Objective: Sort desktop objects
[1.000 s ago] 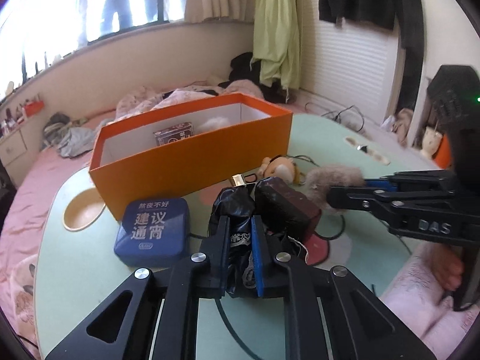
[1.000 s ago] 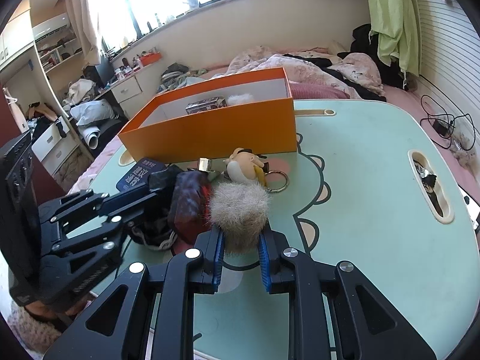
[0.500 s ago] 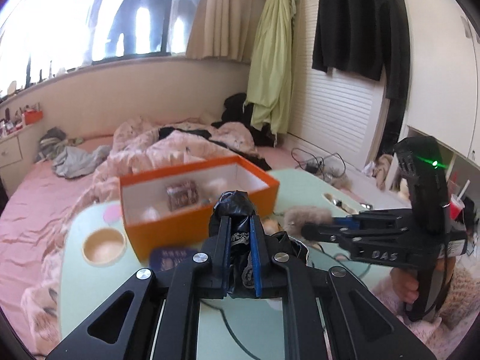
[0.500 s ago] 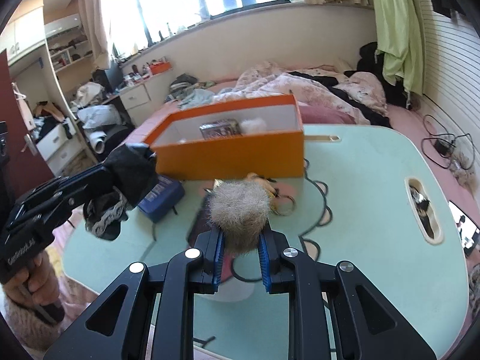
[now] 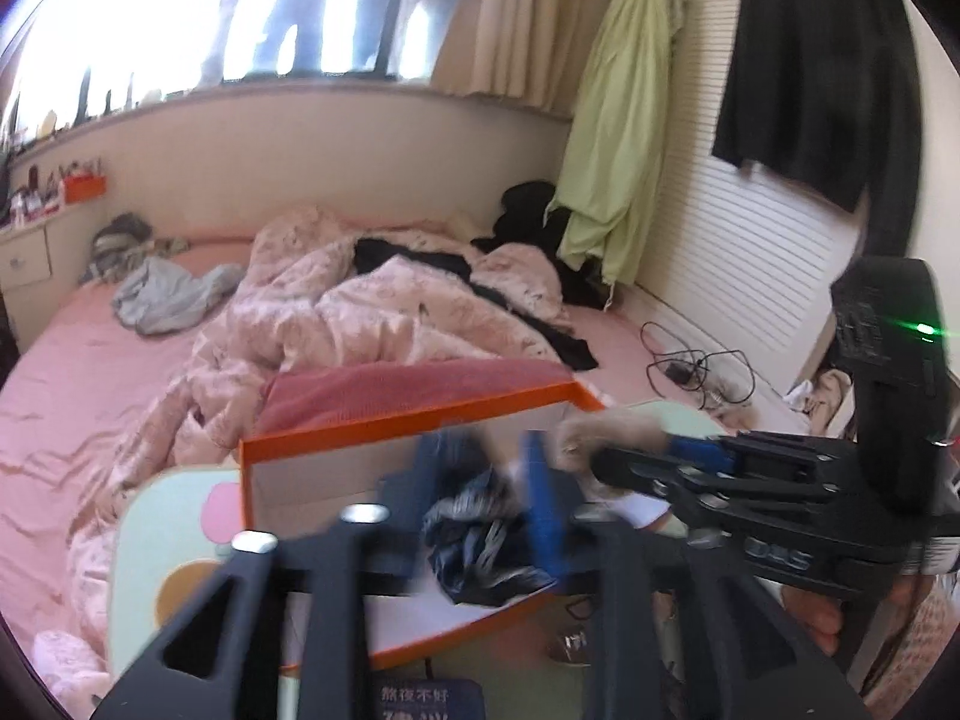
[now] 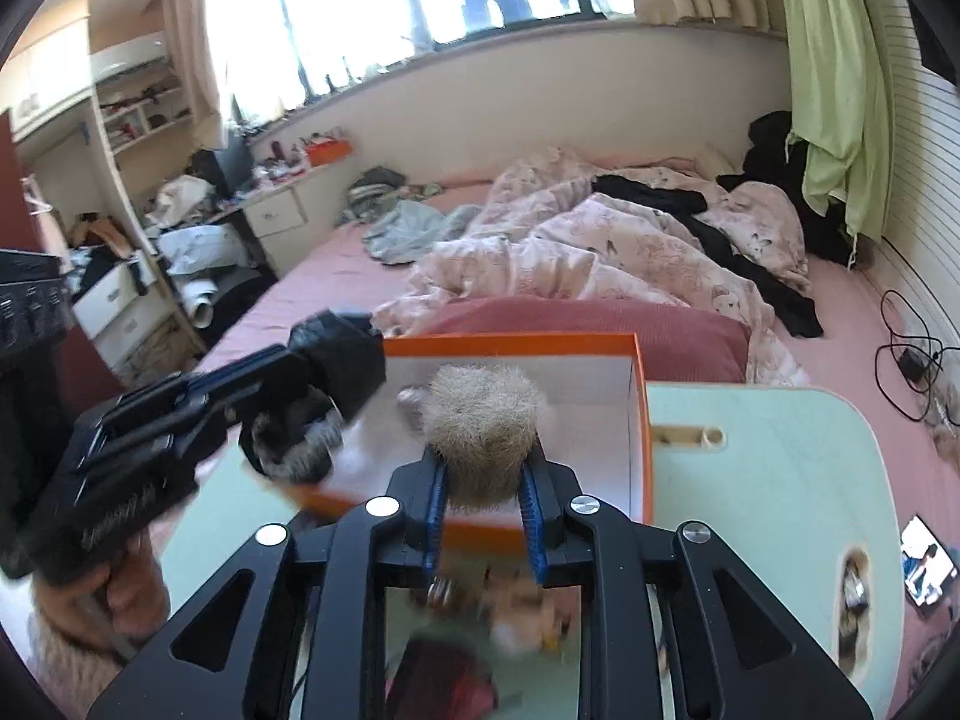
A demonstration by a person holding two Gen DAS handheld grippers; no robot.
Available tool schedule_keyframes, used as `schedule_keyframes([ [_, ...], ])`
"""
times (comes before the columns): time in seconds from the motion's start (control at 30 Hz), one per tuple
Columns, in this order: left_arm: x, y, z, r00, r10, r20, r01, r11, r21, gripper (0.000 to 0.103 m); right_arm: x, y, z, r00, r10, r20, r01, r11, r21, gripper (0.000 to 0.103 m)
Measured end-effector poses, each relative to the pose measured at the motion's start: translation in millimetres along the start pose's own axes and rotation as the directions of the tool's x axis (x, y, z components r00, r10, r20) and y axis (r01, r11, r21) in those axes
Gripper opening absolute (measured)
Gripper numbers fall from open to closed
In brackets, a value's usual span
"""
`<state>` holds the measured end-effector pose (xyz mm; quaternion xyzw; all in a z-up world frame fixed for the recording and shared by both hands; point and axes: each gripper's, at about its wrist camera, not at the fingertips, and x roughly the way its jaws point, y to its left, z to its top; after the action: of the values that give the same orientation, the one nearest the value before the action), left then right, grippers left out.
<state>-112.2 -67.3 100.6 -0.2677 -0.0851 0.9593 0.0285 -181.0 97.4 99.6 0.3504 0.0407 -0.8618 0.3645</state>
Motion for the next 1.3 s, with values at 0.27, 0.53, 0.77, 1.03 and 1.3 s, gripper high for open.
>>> schedule_keyframes([
  [0.27,-43,-11,-42,0.995,0.081,0.062,-0.086,0.993,0.079,0.09,-7,-18,-17,0.997,-0.069,0.019,0.067,0.996,0.063,0.04],
  [0.53,-72,-27,-96,0.996,0.048,-0.08,-0.042,0.996,0.076,0.101,-74,-3,-71,0.998,-0.054,0.031,0.053,0.998,0.02,0.079],
  [0.77,-65,-36,-148,0.977,0.09,-0.192,-0.085,0.996,0.032,0.101,-67,-3,-127,0.984,-0.105,-0.142,0.104,0.994,-0.018,0.08],
  [1.03,-53,-34,-161,0.951,0.224,-0.213,-0.208,0.973,0.095,0.103,-48,-6,-144,0.95,-0.203,-0.236,0.194,0.979,-0.063,0.082],
  [1.3,-54,-32,-166,0.962,0.204,-0.179,-0.188,0.977,0.103,0.103,-42,-2,-153,0.943,-0.211,-0.258,0.19,0.976,-0.104,0.103],
])
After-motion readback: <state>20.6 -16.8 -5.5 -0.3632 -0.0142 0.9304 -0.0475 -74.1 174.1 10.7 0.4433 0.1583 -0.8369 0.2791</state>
